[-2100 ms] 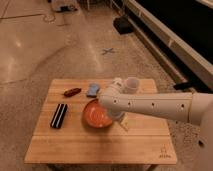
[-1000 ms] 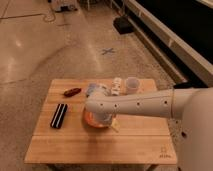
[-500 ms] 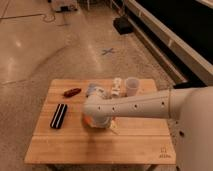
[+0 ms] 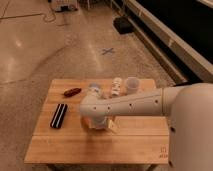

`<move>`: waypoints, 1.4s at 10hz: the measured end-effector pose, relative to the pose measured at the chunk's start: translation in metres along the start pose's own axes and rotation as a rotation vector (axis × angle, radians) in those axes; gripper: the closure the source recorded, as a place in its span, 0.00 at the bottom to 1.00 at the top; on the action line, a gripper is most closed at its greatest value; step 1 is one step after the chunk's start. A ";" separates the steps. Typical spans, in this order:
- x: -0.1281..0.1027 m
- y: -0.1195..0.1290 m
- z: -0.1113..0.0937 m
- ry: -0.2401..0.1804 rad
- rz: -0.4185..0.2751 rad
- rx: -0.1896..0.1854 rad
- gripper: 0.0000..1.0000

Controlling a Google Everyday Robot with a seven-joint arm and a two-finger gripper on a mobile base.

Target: Drag the ceramic bowl in a circle

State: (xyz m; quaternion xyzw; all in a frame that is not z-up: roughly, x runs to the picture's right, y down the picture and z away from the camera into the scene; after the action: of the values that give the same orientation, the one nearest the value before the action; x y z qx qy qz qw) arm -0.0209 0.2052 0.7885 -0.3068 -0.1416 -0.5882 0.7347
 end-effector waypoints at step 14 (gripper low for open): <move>-0.033 -0.093 -0.015 0.034 -0.223 -0.045 0.93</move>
State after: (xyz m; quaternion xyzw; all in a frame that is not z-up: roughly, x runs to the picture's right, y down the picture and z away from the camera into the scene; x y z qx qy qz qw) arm -0.1206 0.2103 0.7846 -0.2956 -0.1491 -0.6745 0.6599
